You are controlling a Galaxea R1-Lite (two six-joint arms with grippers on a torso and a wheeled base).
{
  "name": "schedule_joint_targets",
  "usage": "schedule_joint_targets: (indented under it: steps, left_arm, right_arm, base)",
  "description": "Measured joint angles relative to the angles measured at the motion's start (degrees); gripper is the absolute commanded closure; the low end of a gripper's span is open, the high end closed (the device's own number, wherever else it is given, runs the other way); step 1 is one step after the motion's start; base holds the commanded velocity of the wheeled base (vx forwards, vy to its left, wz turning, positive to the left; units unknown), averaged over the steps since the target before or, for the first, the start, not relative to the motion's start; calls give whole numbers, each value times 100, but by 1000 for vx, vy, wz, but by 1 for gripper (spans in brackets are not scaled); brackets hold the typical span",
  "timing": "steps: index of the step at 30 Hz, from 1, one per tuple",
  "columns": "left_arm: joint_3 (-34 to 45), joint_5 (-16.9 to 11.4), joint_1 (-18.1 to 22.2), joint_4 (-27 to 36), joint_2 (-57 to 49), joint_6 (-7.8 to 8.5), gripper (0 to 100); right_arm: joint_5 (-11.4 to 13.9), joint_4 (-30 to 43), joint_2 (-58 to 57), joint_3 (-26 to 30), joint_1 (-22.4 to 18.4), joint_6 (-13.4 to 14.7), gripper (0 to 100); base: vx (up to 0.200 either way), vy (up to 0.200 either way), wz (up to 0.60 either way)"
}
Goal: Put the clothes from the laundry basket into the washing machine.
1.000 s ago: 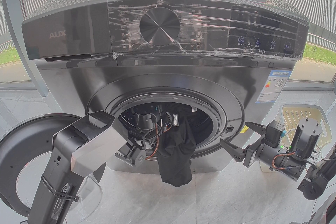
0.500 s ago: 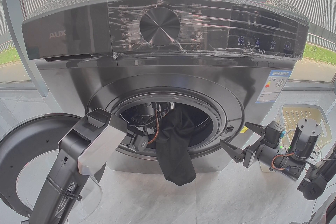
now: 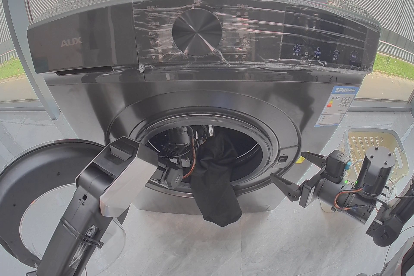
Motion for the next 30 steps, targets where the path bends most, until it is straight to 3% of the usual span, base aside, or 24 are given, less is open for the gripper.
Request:
schedule_joint_targets:
  steps: [4,10,19,30]
  left_arm:
    - [234,-11,-12,-6,-46,4,0]
    - [1185,-134,-94,132,-407,13,0]
    - [2380,-477,-369,1172,-1347,17,0]
    - [3402,-756,-478,1387,-1752,325,0]
  right_arm:
    - [0,5,2,0,0,0,0]
    - [0,2,9,0,23,0,0]
    - [-2,20,63,4,67,9,0]
    - [-9,24,102,9,130,11,0]
  base:
    - [0,0,0]
    - [0,0,0]
    - [0,0,0]
    - [0,0,0]
